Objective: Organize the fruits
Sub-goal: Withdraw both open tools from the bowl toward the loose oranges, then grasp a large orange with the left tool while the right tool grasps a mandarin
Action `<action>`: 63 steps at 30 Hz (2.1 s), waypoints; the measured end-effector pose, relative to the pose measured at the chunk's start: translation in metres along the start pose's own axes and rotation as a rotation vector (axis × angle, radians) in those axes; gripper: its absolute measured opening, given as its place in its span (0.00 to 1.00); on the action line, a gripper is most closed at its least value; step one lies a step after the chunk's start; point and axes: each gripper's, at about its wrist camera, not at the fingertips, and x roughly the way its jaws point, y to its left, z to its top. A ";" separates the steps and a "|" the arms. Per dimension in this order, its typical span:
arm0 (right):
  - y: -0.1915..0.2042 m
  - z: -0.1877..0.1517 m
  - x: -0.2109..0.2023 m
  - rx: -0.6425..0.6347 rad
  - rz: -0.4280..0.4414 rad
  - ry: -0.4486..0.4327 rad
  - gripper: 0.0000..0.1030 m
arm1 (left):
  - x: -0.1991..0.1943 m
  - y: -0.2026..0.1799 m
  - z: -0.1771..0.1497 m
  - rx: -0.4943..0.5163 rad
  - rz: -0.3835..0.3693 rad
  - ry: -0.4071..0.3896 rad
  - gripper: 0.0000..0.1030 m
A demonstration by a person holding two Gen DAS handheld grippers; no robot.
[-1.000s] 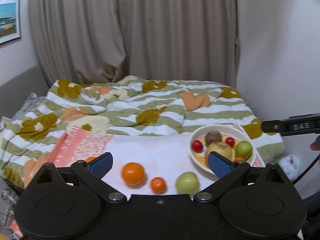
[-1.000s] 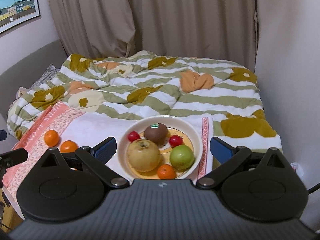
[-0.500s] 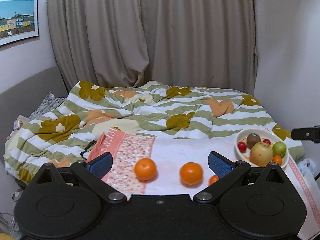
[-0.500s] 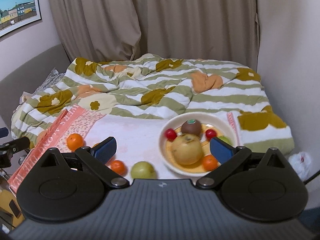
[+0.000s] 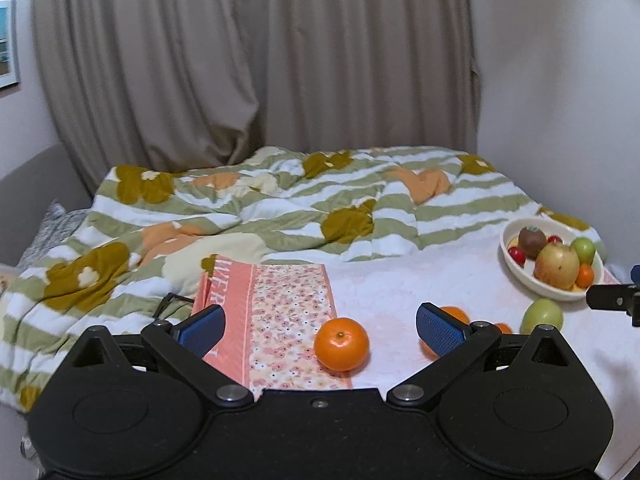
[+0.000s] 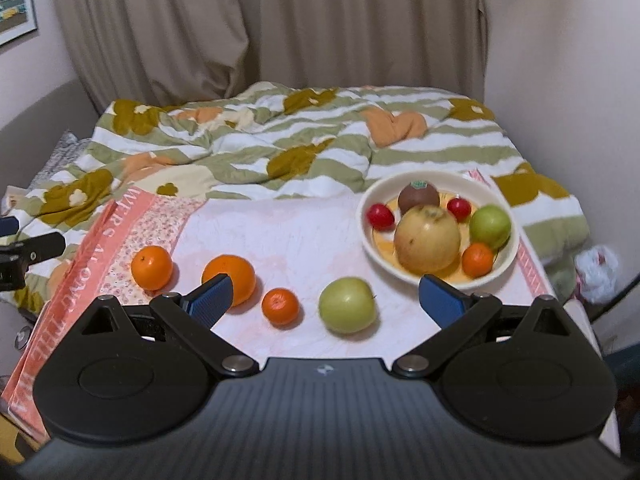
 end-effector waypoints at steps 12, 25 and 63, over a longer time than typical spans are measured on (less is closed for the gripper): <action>0.055 -0.025 0.058 -0.111 -0.084 0.087 1.00 | 0.083 0.015 -0.009 0.082 -0.109 0.142 0.99; 0.058 -0.031 0.107 -0.111 -0.034 0.160 0.94 | 0.145 0.000 -0.019 0.079 -0.151 0.275 0.77; 0.061 -0.021 0.113 -0.196 -0.029 0.158 0.51 | 0.103 0.002 -0.025 0.024 -0.147 0.219 0.61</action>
